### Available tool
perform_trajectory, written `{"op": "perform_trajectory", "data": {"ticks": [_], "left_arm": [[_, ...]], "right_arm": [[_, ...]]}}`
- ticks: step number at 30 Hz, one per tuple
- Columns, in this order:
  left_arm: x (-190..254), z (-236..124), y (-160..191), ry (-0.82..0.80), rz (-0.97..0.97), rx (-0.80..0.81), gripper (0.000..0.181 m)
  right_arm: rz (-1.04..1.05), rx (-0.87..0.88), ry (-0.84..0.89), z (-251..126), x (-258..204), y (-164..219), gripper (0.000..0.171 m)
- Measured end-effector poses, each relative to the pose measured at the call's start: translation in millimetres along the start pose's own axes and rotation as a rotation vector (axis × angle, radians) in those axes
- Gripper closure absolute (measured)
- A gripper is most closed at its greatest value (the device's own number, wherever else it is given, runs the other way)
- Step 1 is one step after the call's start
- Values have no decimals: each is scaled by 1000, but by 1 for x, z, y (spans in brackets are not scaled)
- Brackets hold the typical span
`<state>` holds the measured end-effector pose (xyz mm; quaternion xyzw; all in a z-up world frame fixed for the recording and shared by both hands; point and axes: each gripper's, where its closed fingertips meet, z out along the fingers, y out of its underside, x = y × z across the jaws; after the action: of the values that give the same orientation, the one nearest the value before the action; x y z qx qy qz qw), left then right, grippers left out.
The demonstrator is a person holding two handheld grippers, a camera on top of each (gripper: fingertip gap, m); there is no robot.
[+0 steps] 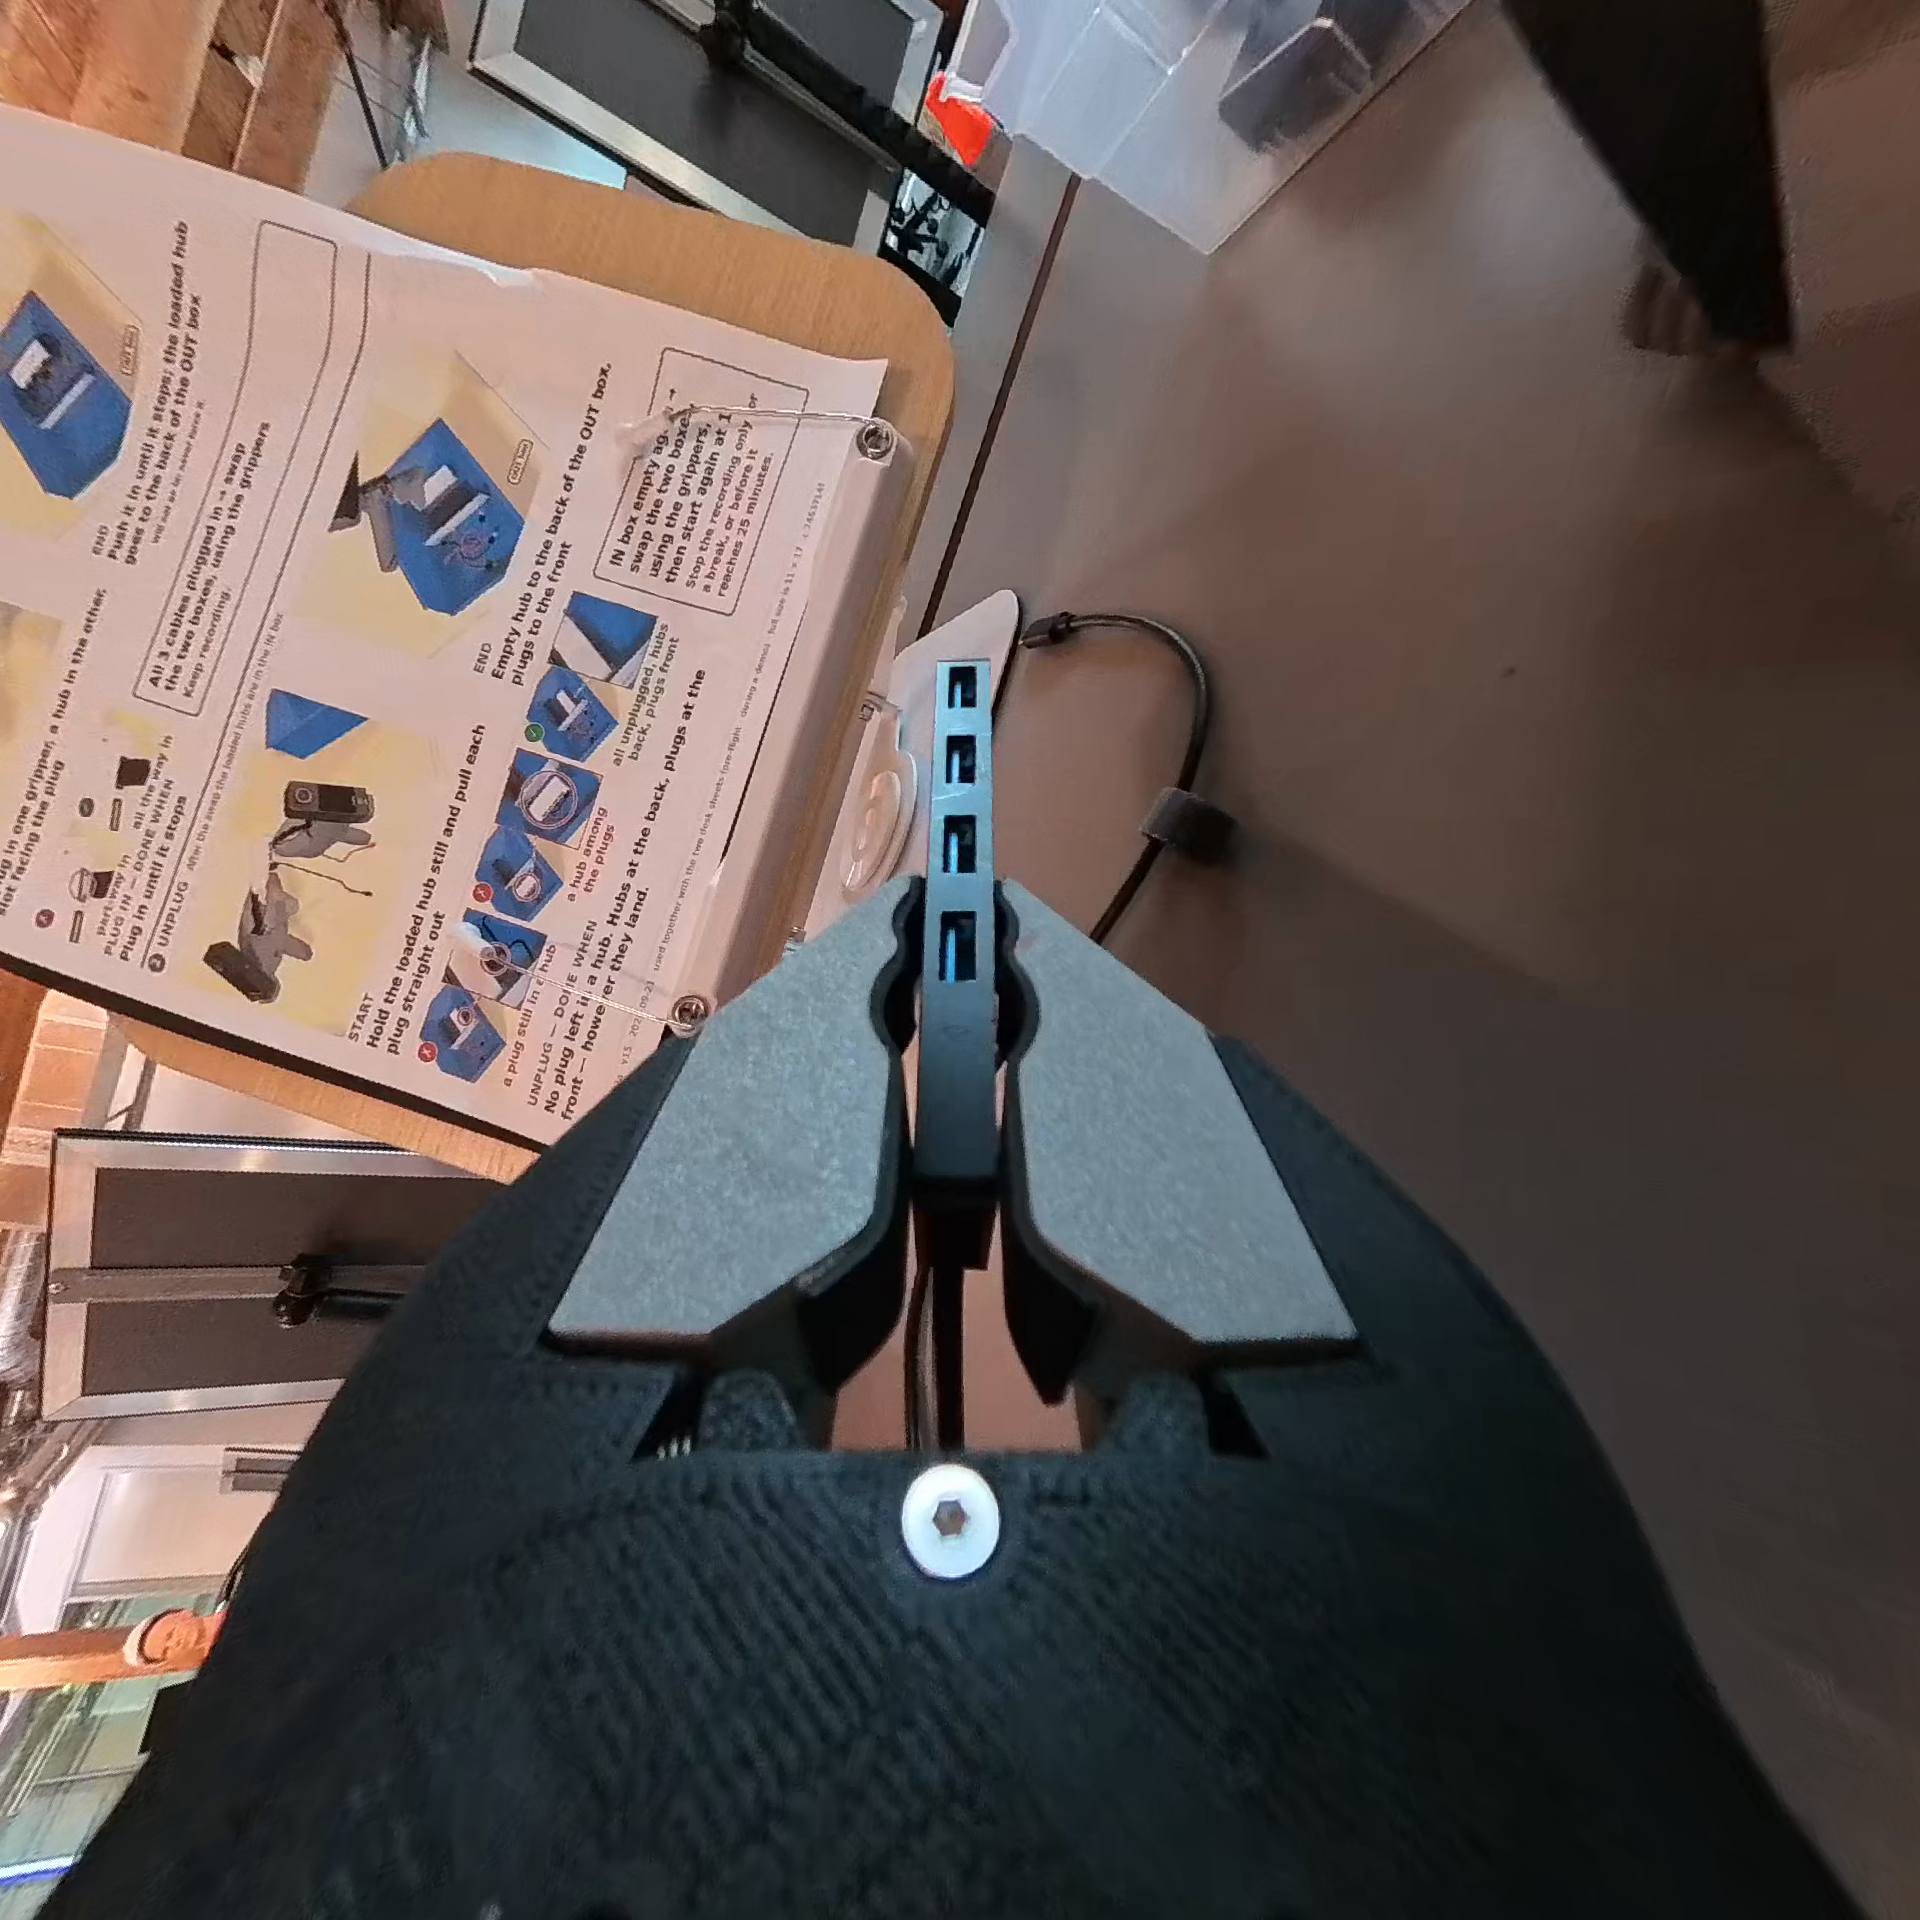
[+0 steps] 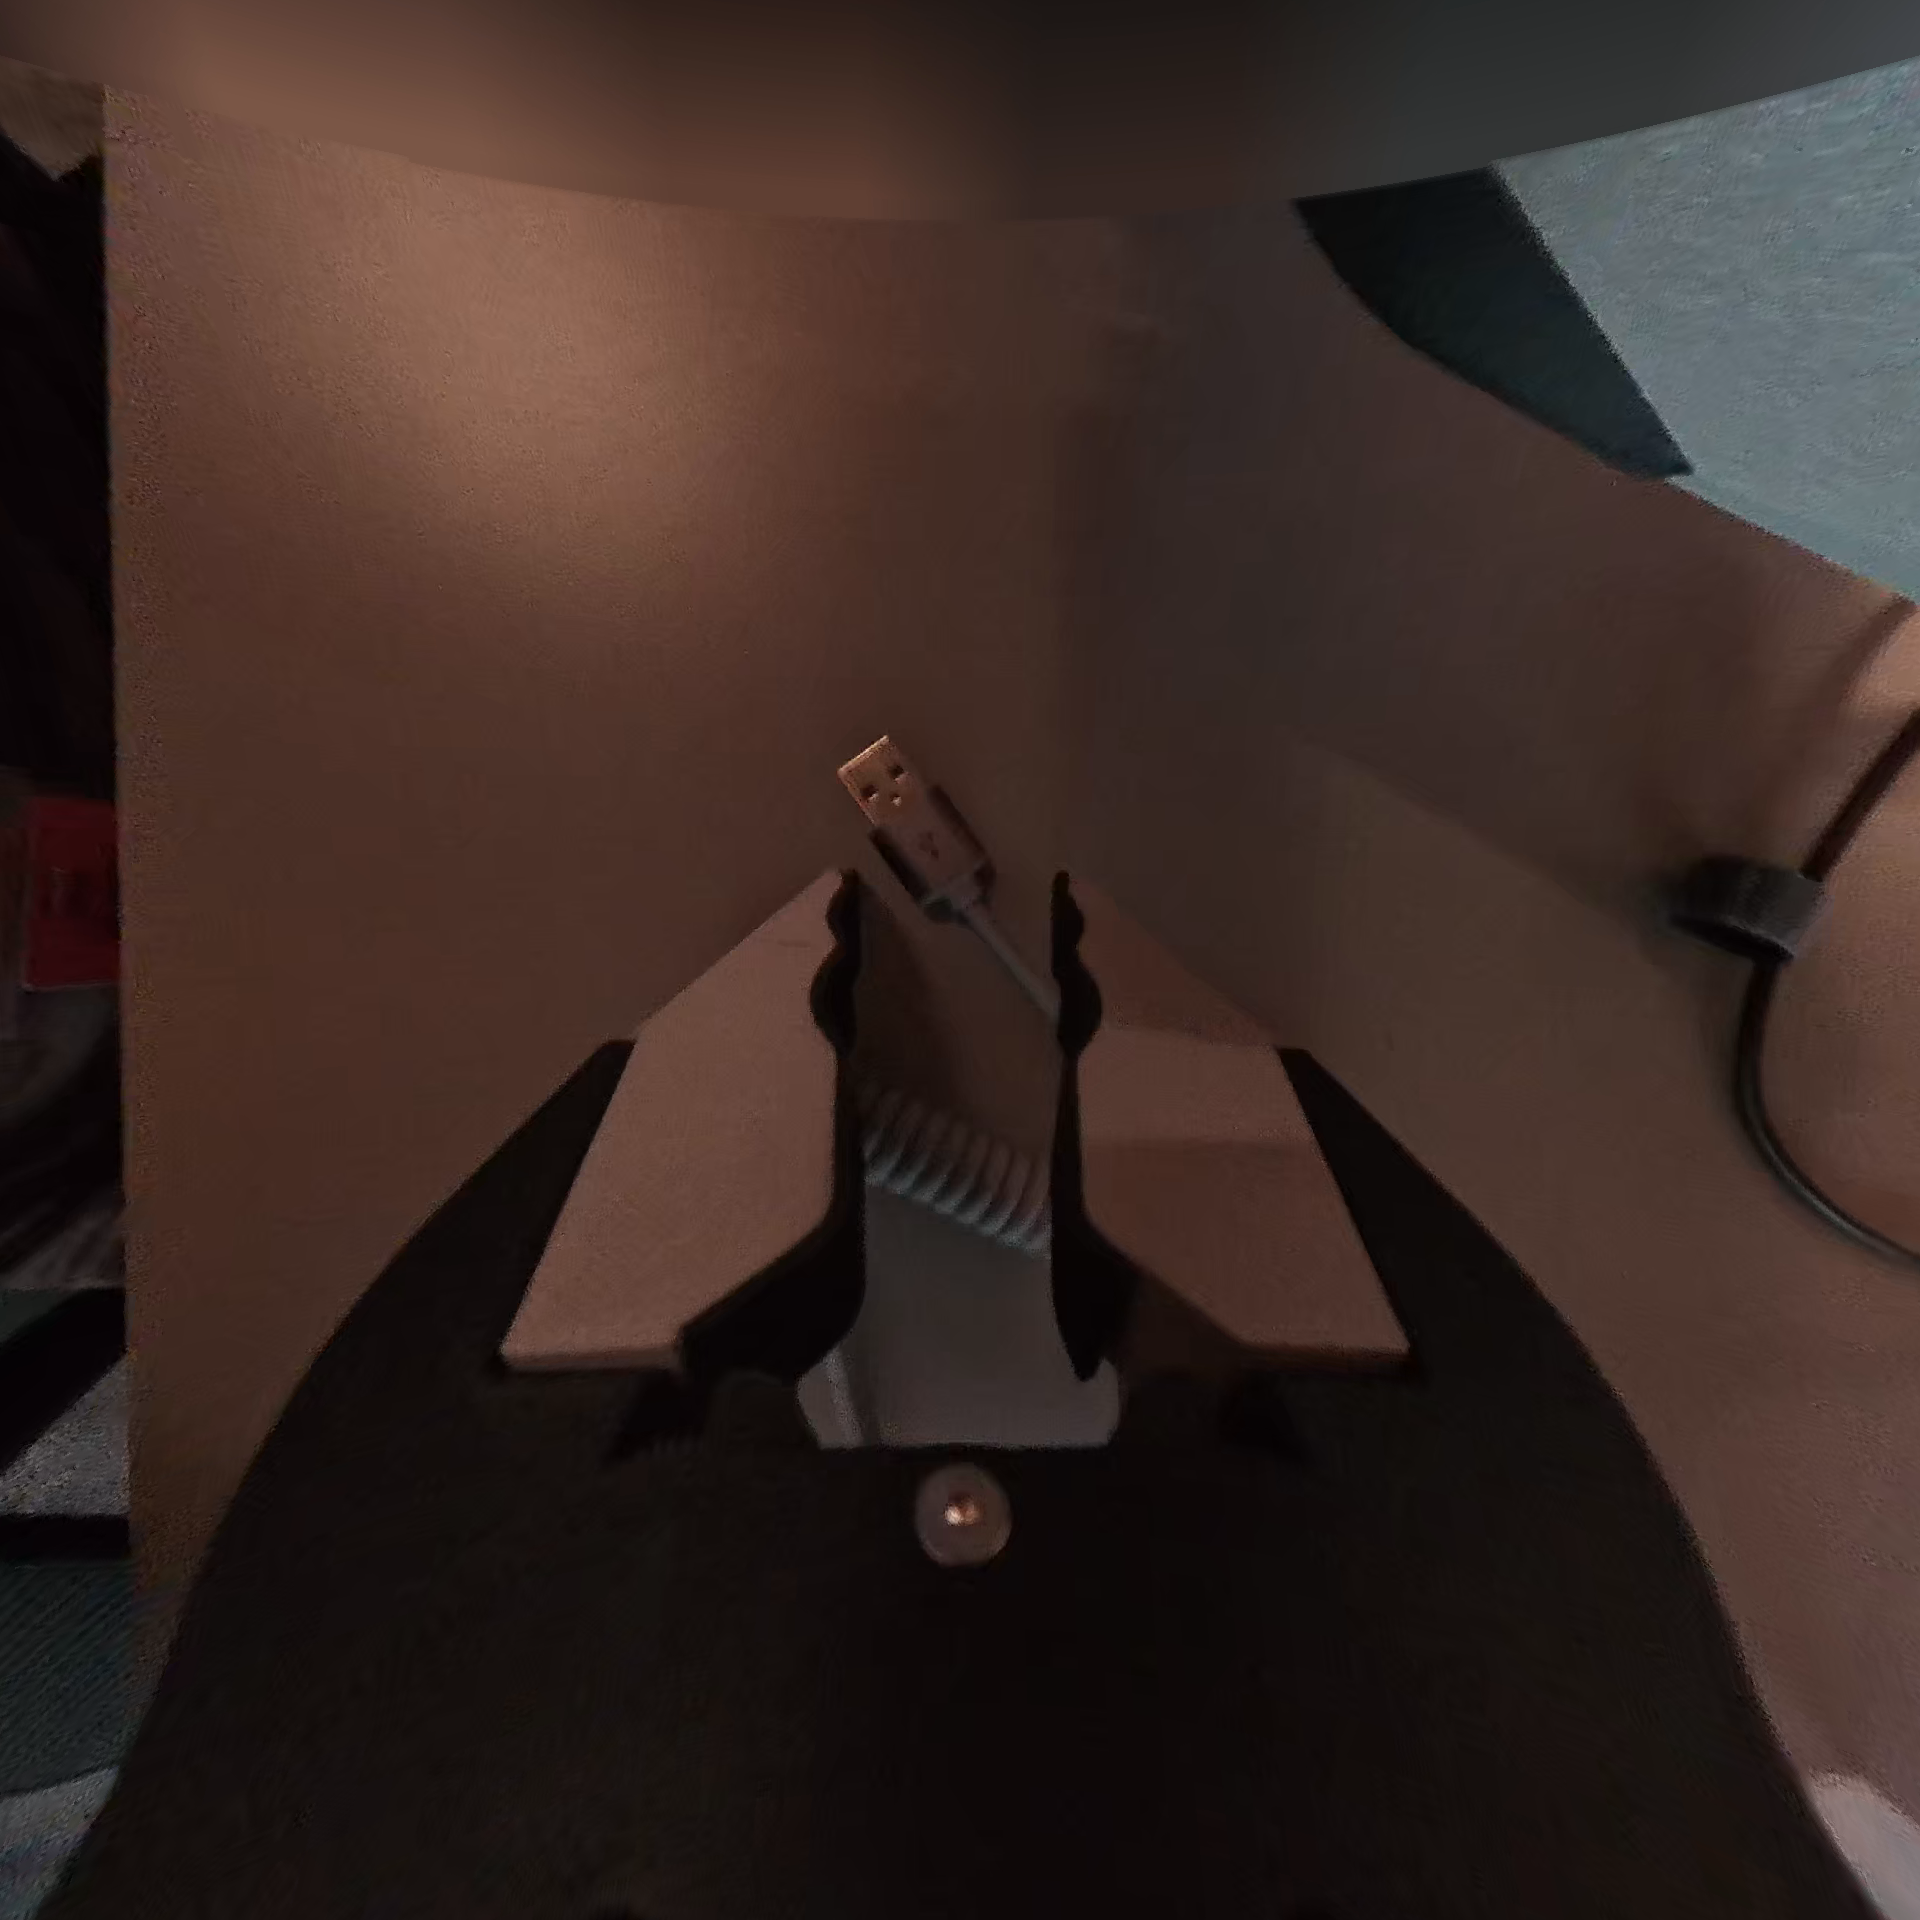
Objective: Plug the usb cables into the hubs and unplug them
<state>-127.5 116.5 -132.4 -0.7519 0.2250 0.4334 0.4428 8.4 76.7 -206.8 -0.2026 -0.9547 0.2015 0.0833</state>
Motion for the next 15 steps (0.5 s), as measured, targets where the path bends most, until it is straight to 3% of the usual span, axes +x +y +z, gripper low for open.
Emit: {"op": "perform_trajectory", "data": {"ticks": [3,7,11,15], "left_arm": [[2,1,2,8,6,-6,172],[5,5,9,3,66,-41,173],[6,13,21,-26,166,-123,173],[12,23,22,-79,382,-224,173]], "right_arm": [[33,51,23,5,11,-9,156],[193,99,268,0,64,-2,158],[527,270,330,-12,102,11,158],[698,367,415,-35,130,26,158]]}}
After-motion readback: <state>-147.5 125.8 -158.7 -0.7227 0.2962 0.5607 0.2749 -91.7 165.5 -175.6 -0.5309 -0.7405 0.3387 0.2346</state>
